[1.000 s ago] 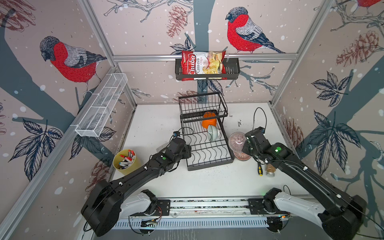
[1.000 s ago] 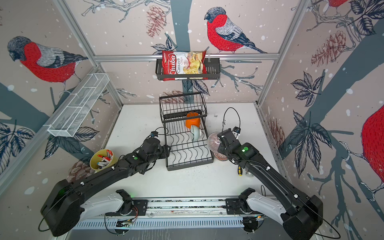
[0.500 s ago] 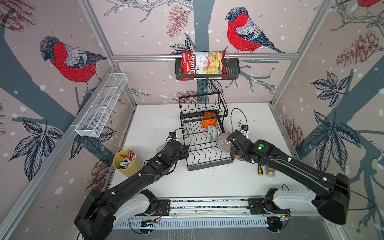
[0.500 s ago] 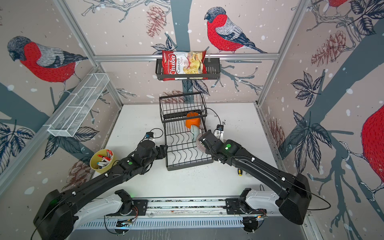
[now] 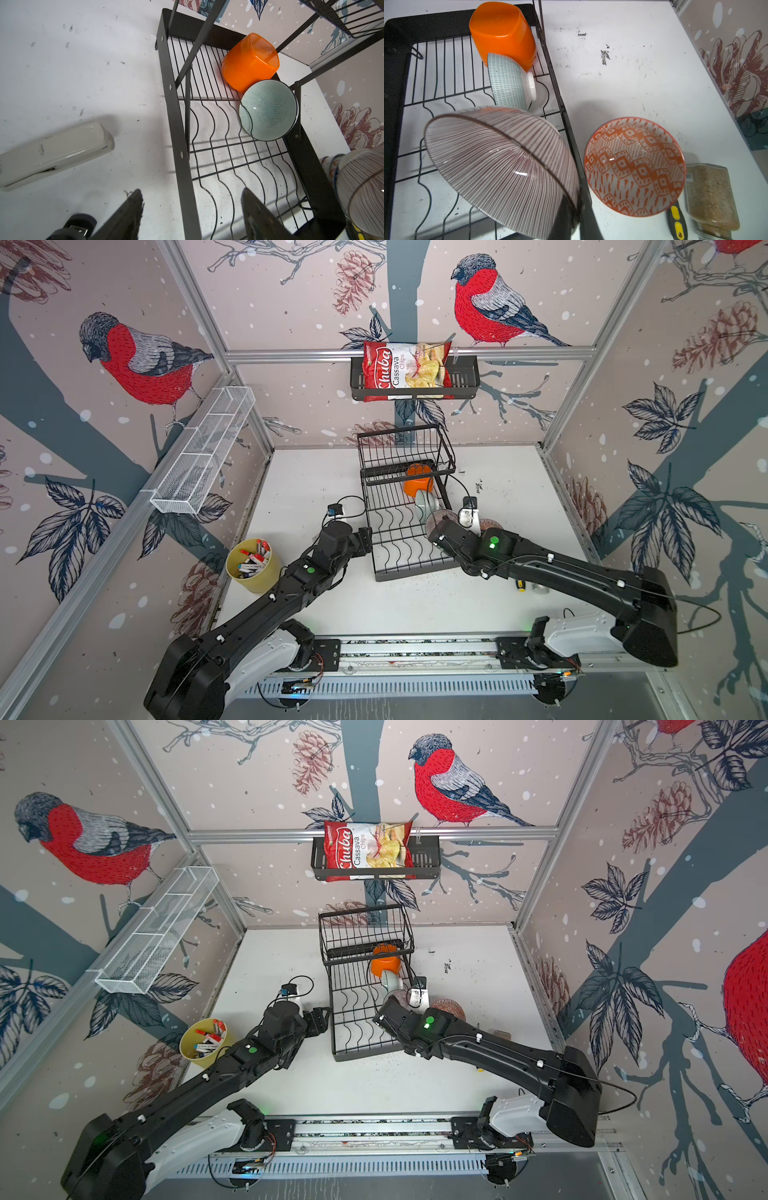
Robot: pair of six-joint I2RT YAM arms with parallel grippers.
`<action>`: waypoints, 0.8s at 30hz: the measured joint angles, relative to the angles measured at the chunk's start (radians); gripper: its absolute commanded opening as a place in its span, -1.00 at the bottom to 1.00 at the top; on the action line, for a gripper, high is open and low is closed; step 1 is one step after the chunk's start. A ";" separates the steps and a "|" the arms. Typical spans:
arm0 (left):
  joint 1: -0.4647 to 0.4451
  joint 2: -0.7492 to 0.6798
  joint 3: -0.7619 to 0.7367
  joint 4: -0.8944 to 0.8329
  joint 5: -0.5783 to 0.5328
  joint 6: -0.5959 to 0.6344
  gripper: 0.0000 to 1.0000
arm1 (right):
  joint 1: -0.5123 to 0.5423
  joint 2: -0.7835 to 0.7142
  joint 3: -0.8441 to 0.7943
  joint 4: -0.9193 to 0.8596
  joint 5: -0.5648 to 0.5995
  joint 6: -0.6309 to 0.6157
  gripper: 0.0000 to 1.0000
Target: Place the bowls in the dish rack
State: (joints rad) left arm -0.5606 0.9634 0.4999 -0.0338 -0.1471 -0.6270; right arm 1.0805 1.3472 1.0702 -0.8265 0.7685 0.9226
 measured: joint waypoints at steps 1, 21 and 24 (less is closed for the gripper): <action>0.002 -0.002 -0.002 0.000 0.007 0.000 0.64 | 0.004 0.010 0.002 -0.005 0.014 0.004 -1.00; 0.045 -0.028 0.026 0.002 0.005 0.047 0.85 | 0.084 0.278 0.079 -0.214 0.220 0.210 -1.00; 0.050 -0.024 0.030 0.006 -0.006 0.058 0.86 | 0.084 0.296 0.083 -0.231 0.240 0.229 -1.00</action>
State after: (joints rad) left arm -0.5110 0.9394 0.5297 -0.0280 -0.1532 -0.5686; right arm 1.1641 1.6428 1.1534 -1.0576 1.0080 1.1515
